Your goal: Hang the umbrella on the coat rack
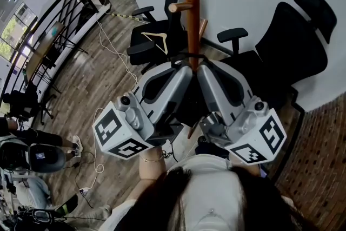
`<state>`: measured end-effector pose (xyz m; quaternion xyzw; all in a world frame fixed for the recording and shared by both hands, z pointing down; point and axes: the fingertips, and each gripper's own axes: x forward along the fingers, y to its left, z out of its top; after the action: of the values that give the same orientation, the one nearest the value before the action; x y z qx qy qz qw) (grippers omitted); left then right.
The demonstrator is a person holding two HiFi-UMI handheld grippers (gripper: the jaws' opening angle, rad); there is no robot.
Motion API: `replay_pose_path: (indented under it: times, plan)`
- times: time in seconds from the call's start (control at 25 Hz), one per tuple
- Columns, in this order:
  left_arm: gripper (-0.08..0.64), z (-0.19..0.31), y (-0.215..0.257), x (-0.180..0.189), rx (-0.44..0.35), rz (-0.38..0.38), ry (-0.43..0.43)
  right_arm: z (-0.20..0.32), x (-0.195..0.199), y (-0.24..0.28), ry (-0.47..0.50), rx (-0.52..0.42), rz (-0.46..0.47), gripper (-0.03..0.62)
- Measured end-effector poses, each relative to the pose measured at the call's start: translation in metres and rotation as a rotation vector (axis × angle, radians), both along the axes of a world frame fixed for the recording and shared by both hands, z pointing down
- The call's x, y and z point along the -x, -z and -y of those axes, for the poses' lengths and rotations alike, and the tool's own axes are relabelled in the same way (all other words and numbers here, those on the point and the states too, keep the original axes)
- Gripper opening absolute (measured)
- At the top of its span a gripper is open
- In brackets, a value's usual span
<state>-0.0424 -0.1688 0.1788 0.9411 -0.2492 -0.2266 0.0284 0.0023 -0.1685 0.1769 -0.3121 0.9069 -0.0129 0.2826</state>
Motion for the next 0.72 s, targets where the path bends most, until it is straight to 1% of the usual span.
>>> replay_pose_path:
  times: [0.32, 0.52, 0.72]
  plan:
    - [0.008, 0.022, 0.005, 0.007, 0.007, -0.008, 0.013, 0.023, 0.007, 0.005, 0.022, -0.001, 0.001, 0.035]
    - [0.008, 0.023, 0.013, 0.009, 0.006, -0.017, 0.010, 0.024, 0.009, 0.011, 0.031, 0.000, 0.004, 0.035]
    - [0.008, 0.021, 0.022, 0.014, -0.002, -0.042, 0.008, 0.024, 0.011, 0.015, 0.043, 0.014, 0.013, 0.035]
